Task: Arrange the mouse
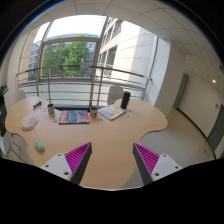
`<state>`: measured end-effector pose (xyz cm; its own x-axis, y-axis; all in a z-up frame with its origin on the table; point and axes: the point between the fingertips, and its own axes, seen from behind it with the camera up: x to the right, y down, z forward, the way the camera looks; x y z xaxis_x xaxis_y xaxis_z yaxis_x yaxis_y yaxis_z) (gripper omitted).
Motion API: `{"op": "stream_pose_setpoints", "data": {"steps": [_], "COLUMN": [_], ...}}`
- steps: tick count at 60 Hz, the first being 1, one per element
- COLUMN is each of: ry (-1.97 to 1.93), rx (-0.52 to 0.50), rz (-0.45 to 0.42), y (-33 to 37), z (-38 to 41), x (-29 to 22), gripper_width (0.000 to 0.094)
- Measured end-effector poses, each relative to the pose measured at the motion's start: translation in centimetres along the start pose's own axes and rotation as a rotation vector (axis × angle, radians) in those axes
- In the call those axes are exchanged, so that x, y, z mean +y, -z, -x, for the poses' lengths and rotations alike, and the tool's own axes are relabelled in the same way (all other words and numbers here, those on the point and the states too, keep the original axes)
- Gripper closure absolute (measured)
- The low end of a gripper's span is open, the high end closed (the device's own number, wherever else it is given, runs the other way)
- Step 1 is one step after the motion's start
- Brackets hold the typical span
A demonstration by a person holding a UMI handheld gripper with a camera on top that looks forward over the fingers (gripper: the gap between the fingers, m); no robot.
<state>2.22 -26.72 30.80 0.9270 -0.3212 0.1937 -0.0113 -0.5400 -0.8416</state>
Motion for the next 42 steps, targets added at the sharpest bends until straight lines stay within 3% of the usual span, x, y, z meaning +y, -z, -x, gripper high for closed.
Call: {"op": "stream_pose_setpoints", "data": {"steps": [9,25,33,42], "ry": [-0.012,-0.015,-0.005,0.047], "rx": [0.018,0.017,-0.057,-0.182], "rz": [0.03,0.146,0.196,0.181], "y": [0.3,2.7,2.4,0.0], "z": [1.0,9.5,17.4,27.2], "x": [2.5,15.5,21.0,22.1], "gripper_width": [0.0092,0.0091,0.0087,0.009]}}
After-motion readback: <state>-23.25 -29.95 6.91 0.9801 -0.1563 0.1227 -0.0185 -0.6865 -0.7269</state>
